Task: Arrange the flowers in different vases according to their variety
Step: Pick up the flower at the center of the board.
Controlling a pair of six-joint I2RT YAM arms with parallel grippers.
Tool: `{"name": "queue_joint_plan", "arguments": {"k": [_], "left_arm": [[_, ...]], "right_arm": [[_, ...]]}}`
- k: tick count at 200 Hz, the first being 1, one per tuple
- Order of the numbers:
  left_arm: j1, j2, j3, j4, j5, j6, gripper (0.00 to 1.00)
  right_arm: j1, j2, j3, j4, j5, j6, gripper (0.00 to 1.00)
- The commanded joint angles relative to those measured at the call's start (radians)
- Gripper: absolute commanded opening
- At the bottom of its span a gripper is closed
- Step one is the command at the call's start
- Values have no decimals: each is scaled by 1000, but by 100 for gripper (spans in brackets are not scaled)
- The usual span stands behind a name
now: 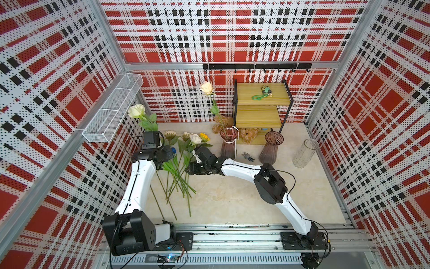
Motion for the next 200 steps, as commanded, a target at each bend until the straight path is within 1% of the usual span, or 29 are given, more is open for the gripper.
{"name": "queue_joint_plan", "arguments": {"k": [1, 29, 54, 85, 107, 141, 179, 200], "left_arm": [[-4, -26, 6, -9, -20, 21, 0], [-7, -31, 6, -6, -22, 20, 0], [-8, -32, 3, -3, -22, 19, 0], [-16, -33, -3, 1, -23, 17, 0], [-19, -38, -15, 9, -22, 13, 0], [-32, -44, -35, 21, -21, 10, 0], [-45, -53, -39, 28, -25, 15, 0], [-54, -58, -40, 30, -31, 17, 0]], "right_arm": [[2, 38, 43, -17, -31, 7, 57], [2, 64, 76, -31, -46, 6, 57], [2, 93, 111, -51, -59, 9, 53], [-1, 128, 154, -74, -76, 19, 53], [-6, 143, 166, -76, -89, 31, 49], [-13, 153, 168, -79, -109, 44, 38], [-12, 102, 106, -56, -75, 37, 18], [-13, 66, 54, -40, -56, 30, 14]]}}
